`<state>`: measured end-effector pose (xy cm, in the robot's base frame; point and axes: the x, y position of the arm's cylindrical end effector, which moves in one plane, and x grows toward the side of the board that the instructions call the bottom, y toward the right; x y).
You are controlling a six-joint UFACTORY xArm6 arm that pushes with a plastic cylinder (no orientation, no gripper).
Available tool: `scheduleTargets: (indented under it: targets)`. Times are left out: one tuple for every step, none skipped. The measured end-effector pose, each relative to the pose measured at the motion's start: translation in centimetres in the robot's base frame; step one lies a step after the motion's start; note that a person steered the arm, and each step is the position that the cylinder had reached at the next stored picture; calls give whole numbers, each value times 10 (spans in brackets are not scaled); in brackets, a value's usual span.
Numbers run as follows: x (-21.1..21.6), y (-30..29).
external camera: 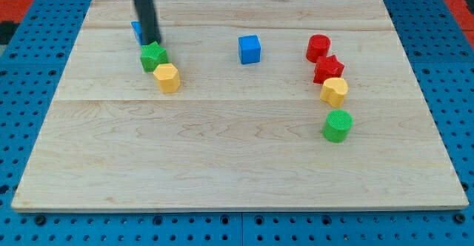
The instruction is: Move the green star to the down
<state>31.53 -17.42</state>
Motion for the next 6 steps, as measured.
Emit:
scheduleTargets:
  targets:
    - [15,-25]
    - [32,-3]
    - [32,34]
    - [33,51]
    - [49,74]
    - [64,103]
